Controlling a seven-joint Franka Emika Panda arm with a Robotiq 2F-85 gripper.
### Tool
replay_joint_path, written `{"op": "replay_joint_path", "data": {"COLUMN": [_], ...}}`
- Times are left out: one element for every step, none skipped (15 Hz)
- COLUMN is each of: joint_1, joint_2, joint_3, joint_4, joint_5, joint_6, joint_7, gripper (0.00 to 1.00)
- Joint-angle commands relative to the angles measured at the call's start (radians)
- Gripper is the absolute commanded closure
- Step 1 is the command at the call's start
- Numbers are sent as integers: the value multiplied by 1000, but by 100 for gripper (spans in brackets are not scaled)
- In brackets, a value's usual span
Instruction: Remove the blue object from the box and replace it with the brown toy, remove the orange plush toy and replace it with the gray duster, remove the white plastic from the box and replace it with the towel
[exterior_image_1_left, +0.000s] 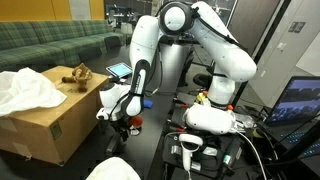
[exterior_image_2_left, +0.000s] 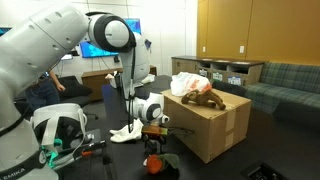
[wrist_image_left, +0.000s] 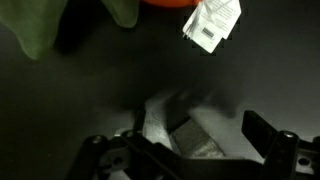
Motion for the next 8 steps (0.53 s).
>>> {"op": "replay_joint_path", "data": {"joint_1": [-9,-10,-7,-7,-8,-10,-12,-12], "joint_2": [-7,-9,-9,-11,-14,-15,-17,-21], "joint_3": [3,1,-4,-6,-7,-6,-5,-5], "joint_4": [6,6,9,8,6,8,8,8], "joint_5": [-6,-5,-5,-6,-6,-5,-4,-6], "joint_6": [-44,-44,-43,-40,-37,-36,-34,-31], "joint_7": [-27,-27,-21,-20,-19,-21,-23,-24], "gripper": [32,42,49,58,65,72,80,87]}}
